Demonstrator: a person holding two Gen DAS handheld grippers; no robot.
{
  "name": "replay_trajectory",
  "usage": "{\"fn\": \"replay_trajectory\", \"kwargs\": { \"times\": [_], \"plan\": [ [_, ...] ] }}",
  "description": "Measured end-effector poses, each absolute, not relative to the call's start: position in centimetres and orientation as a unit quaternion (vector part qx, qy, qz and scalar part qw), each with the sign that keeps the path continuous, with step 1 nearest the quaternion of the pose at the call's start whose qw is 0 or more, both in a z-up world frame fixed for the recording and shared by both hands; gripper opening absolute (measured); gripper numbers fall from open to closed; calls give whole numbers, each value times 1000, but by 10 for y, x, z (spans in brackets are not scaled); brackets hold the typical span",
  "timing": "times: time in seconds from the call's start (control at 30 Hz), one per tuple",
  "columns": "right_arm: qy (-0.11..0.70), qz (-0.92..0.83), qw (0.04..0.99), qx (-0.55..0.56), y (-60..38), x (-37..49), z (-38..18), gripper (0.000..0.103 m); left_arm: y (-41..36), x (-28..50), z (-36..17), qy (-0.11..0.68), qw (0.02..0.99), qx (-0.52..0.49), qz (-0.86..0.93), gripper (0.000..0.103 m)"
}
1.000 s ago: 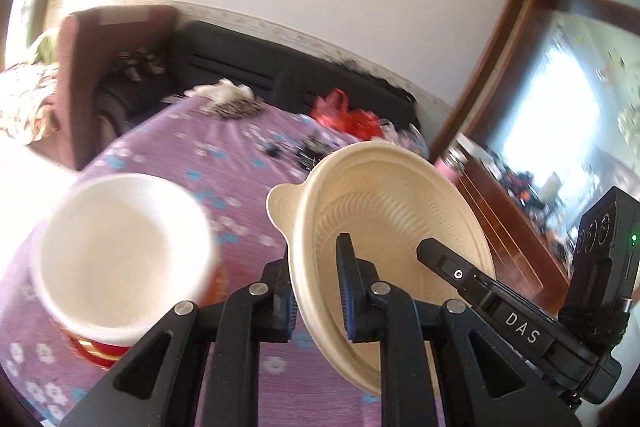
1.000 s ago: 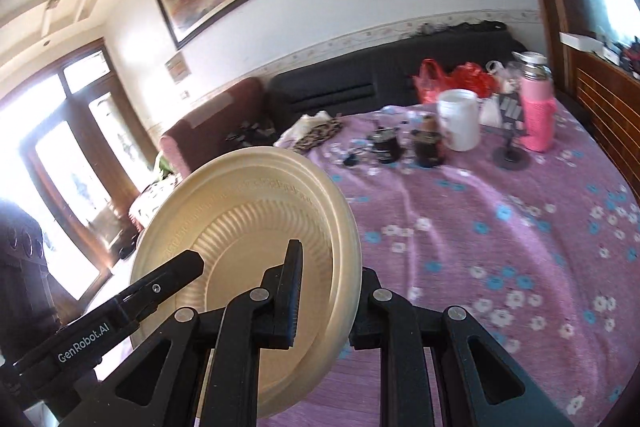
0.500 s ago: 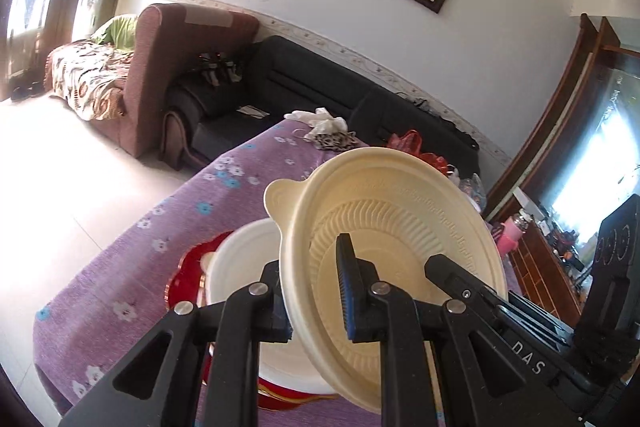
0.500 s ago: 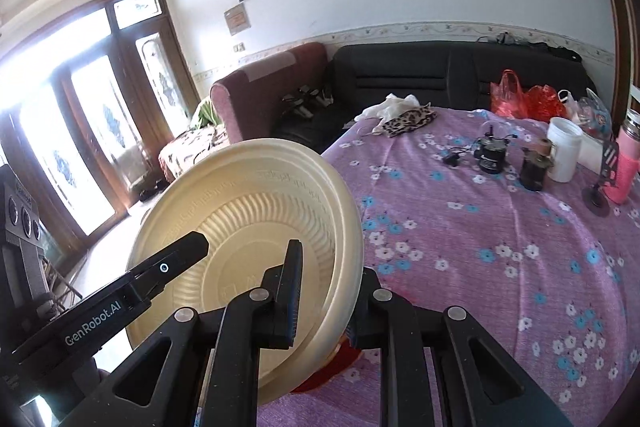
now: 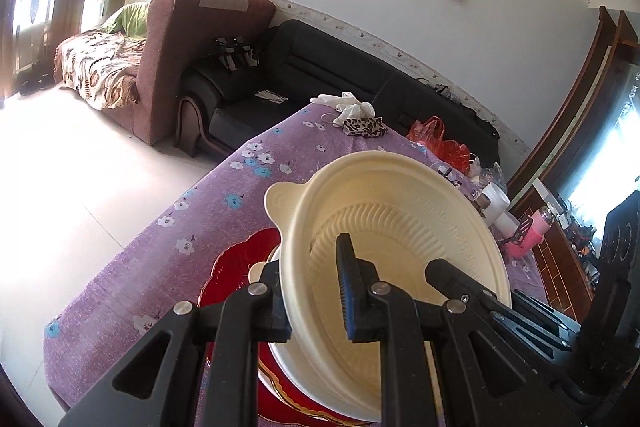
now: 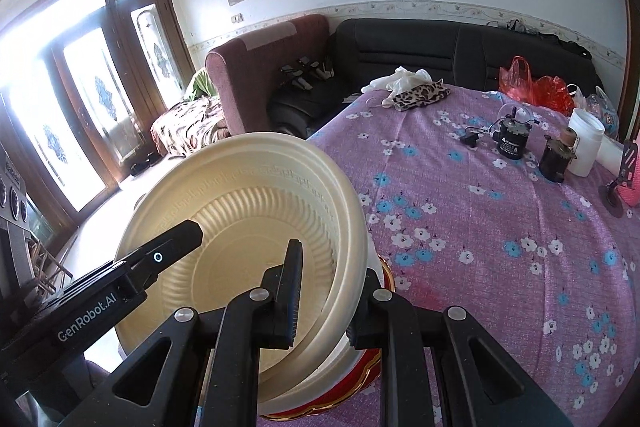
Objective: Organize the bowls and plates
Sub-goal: 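Lower the smaller beige bowl into the white bowl and open both grippers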
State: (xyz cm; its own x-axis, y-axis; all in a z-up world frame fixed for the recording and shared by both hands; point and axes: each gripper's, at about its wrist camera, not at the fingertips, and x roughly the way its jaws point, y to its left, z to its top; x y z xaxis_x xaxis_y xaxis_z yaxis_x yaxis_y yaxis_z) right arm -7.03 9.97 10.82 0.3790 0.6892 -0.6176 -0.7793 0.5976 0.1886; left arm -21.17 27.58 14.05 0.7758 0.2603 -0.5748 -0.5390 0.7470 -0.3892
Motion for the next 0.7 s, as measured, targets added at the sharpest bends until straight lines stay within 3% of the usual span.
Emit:
{"fn": "replay_trajectory", "kwargs": {
  "times": [0.3,0.37,0.43,0.47,0.7],
  "plan": [
    [341,439,828,-71,105,-66,98,20,281,-213,133,251,896,-290,226,19],
    [338,438,830,-72,106,-66,97,20,283,-215,134,248,894,-293,230,25],
    [335,436,832,-73,106,-66,97,21,285,-219,134,242,893,-299,234,42],
    [336,436,832,-71,106,-66,97,22,286,-220,134,239,893,-301,235,43],
    [336,435,833,-62,104,-63,96,40,293,-229,134,230,890,-314,239,43]
  ]
}}
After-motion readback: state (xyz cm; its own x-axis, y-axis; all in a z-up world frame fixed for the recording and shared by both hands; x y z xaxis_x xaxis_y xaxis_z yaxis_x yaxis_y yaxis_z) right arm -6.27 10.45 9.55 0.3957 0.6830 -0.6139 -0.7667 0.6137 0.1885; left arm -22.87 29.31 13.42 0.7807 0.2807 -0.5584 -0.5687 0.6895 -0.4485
